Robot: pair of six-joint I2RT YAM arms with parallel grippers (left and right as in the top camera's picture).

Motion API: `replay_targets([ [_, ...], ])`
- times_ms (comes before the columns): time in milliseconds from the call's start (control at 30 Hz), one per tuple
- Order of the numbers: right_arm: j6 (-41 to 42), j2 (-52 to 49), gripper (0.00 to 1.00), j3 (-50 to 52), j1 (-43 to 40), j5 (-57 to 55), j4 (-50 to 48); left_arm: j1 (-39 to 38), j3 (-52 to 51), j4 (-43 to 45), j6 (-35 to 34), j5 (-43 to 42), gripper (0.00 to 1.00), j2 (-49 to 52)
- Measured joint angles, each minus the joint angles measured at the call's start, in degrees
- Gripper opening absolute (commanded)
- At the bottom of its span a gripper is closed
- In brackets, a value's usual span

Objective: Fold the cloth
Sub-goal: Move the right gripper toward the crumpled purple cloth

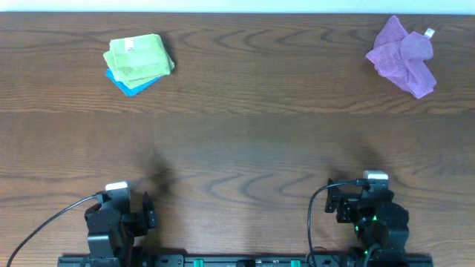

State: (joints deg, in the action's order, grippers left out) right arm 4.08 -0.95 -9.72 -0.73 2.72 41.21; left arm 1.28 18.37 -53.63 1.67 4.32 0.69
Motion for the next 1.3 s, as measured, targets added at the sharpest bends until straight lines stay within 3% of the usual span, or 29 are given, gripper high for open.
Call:
replay_targets([
  [867, 0.09, -1.44, 0.99, -0.07, 0.00, 0.00, -0.61, 0.00, 0.00, 0.00, 0.00, 0.00, 0.95, 0.00],
  [1100, 1.18, -13.51, 0.99, -7.04, -0.17, -0.55, -1.62, 0.00, 0.00, 0.00, 0.00, 0.00, 0.95, 0.00],
  [1300, 2.01, -29.99, 0.99, -22.36, -3.87, -1.70, -0.55, 0.00, 0.04, -0.04, 0.00, 0.04, 0.95, -0.07],
])
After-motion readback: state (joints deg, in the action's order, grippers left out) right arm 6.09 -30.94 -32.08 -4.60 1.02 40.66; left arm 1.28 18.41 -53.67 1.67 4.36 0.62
